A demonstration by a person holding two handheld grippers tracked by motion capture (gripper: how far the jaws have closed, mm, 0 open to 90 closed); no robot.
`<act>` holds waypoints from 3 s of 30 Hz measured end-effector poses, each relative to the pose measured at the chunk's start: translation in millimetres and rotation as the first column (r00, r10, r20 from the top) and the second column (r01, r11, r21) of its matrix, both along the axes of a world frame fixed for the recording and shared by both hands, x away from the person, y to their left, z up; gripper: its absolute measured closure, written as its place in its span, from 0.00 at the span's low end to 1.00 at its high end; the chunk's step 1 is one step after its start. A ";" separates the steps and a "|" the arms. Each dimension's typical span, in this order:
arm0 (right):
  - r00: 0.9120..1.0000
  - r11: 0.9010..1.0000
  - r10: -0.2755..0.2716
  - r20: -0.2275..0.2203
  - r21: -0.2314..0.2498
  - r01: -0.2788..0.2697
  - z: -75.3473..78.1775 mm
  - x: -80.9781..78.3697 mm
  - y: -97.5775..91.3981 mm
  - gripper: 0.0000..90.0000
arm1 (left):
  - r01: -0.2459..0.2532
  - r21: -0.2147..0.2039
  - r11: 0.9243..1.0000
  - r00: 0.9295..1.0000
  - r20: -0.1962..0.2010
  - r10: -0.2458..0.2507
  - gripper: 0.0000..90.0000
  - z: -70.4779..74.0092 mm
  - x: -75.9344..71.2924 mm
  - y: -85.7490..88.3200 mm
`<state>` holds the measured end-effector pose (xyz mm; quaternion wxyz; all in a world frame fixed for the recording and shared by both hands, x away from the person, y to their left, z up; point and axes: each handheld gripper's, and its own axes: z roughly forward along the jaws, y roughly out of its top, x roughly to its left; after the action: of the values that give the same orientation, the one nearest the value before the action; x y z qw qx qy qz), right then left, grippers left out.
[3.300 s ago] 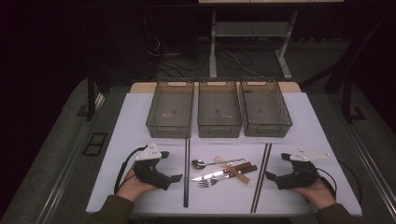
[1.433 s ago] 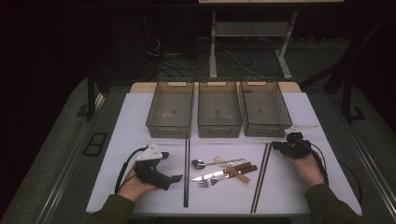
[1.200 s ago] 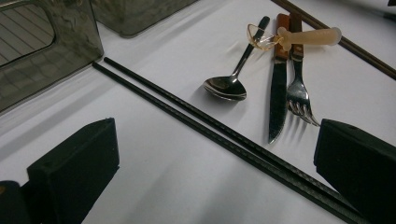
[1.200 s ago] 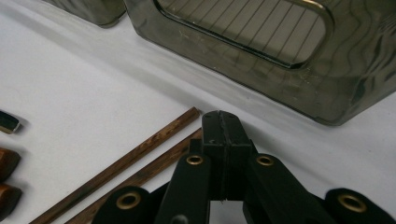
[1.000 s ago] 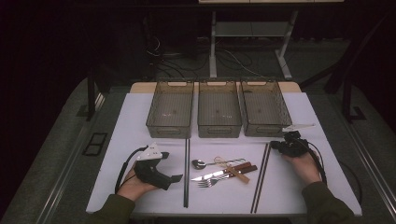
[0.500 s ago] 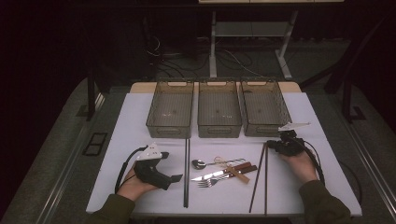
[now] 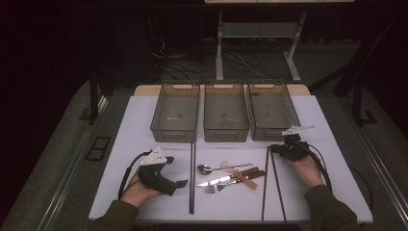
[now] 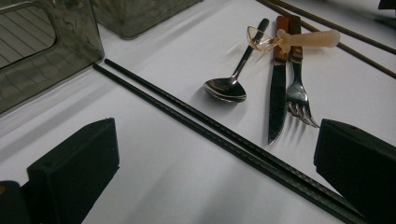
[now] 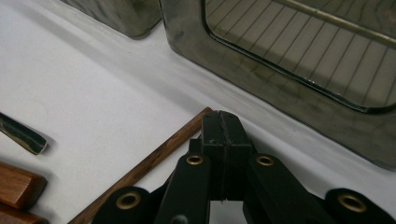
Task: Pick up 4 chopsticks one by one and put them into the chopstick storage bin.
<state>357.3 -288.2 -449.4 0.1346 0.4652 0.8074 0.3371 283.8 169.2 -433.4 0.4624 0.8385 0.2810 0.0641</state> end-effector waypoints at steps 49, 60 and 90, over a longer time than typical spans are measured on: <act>0.995 0.995 0.095 0.017 -0.022 -0.094 0.0 9.5 38.1 1.00 | 0.002 0.000 1.000 1.000 -0.001 -0.002 0.00 -0.1 -0.1 -0.1; 0.993 0.993 0.119 0.022 -0.026 -0.119 0.2 8.2 46.5 1.00 | 0.003 0.000 1.000 1.000 -0.001 -0.003 0.00 0.0 -0.1 -0.1; 0.986 0.986 0.167 0.016 -0.025 -0.167 1.2 4.6 63.4 1.00 | 0.006 -0.001 1.000 1.000 -0.001 -0.006 0.00 0.1 -0.3 -0.2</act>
<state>361.9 -224.7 -448.1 0.1187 0.3911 0.8462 0.3418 283.5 169.0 -433.3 0.4628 0.8392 0.2787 0.0621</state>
